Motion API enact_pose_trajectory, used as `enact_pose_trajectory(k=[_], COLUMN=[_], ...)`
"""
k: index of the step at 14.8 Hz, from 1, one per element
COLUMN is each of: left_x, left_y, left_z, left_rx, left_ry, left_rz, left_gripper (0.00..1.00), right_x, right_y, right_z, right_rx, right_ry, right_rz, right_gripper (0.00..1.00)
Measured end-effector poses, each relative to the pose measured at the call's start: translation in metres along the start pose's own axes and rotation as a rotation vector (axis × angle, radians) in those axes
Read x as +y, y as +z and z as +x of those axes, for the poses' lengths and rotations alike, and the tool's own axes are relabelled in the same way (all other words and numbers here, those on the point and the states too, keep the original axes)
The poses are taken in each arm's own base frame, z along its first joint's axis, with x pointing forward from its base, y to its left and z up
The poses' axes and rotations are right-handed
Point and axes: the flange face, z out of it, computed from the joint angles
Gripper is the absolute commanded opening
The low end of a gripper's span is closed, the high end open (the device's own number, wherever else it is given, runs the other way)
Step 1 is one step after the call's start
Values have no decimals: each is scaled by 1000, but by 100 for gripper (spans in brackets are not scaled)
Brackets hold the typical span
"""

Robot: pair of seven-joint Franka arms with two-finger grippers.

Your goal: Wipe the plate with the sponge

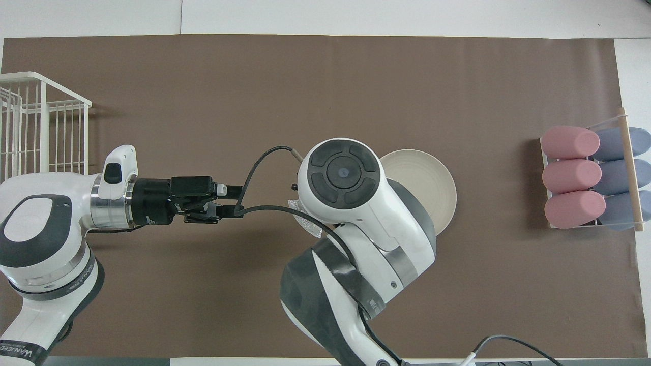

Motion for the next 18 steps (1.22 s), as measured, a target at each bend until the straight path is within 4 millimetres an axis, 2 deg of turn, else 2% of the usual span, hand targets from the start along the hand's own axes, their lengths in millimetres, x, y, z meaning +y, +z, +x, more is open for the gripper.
enact_pose_trajectory(k=[4,6,9,11,13,15,18], left_x=[11,17,35,53,72,83,81], left_y=[-41,-59,-77,-94,-109,-117,-130], left_z=[5,5,3,1,-5,-7,-6], left_rx=[23,31,51,74,82,99,121], left_ry=[-1,-10,8,42,76,88,71], left_rz=[193,346,573,753,900,956,962], left_gripper=[100,100,100,100,100,100,100], right_x=[27,39,56,73,88,99,107], right_y=[21,33,60,81,93,101,113], right_z=[74,95,105,106,108,110,110], right_rx=[-16,-16,13,18,19,30,46], right_ry=[-280,-383,-458,-444,-414,-398,-393], right_rz=[-53,-43,14,21,21,42,68], right_gripper=[0,0,0,0,0,0,0])
